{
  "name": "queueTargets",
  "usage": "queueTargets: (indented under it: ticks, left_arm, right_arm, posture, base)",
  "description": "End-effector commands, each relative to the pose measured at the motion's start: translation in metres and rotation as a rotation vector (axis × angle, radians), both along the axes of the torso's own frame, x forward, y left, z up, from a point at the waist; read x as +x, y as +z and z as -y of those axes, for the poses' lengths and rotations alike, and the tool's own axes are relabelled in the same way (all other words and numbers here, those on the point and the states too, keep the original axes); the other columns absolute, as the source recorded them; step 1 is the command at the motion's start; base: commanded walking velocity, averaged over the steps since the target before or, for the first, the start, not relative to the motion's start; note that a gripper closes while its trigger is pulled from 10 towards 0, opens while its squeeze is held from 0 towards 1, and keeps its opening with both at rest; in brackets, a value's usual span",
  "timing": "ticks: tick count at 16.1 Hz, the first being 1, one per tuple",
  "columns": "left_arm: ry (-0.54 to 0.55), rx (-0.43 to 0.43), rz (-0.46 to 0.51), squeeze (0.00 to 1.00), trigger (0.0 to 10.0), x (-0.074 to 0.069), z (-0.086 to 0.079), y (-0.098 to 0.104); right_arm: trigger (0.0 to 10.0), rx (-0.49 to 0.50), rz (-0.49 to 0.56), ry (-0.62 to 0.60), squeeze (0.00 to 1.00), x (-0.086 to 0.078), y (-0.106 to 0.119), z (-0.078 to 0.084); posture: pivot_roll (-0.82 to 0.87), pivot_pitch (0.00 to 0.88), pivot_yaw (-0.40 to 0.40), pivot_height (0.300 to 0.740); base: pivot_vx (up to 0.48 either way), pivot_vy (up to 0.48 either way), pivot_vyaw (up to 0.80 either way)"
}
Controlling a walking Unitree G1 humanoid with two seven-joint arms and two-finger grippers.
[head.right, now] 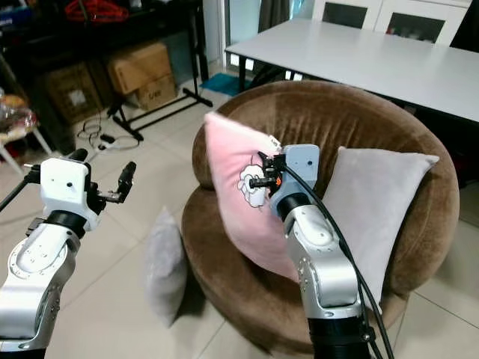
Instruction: Move the pillow to the sofa from floor
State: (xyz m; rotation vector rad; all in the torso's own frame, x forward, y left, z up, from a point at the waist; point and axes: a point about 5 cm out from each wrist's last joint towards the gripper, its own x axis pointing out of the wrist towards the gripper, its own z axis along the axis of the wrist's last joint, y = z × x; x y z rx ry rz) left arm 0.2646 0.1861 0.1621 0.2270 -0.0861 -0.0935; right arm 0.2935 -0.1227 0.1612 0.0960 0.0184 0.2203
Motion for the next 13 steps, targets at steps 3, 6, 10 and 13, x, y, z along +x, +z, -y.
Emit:
queueTargets:
  ticks: [3, 6, 10, 13]
  left_arm:
    - [-0.009, 0.006, 0.011, 0.47, 10.0, -0.001, 0.004, 0.001]
    - [0.009, 0.021, 0.004, 0.46, 10.0, -0.004, 0.001, 0.001]
    - [-0.089, 0.035, -0.071, 0.32, 10.0, -0.015, -0.002, -0.006]
    - [-0.234, 0.039, -0.185, 0.31, 10.0, -0.023, -0.005, -0.013]
  right_arm:
    - [10.0, 0.006, 0.065, -0.005, 0.00, 0.003, 0.013, 0.003]
    - [10.0, 0.011, 0.062, 0.011, 0.00, 0.005, 0.013, -0.001]
    - [10.0, 0.067, 0.029, 0.030, 0.00, 0.003, 0.011, -0.004]
    - [10.0, 0.068, 0.009, 0.055, 0.00, 0.001, 0.011, -0.007]
  posture:
    - [-0.06, 0.000, 0.015, 0.740]
    - [-0.04, 0.000, 0.003, 0.740]
    - [-0.03, 0.000, 0.006, 0.740]
    - [-0.04, 0.000, 0.015, 0.740]
  base:
    - [0.313, 0.000, 0.00]
    - [0.188, 0.000, 0.00]
    - [0.000, 0.000, 0.00]
    - [0.000, 0.000, 0.00]
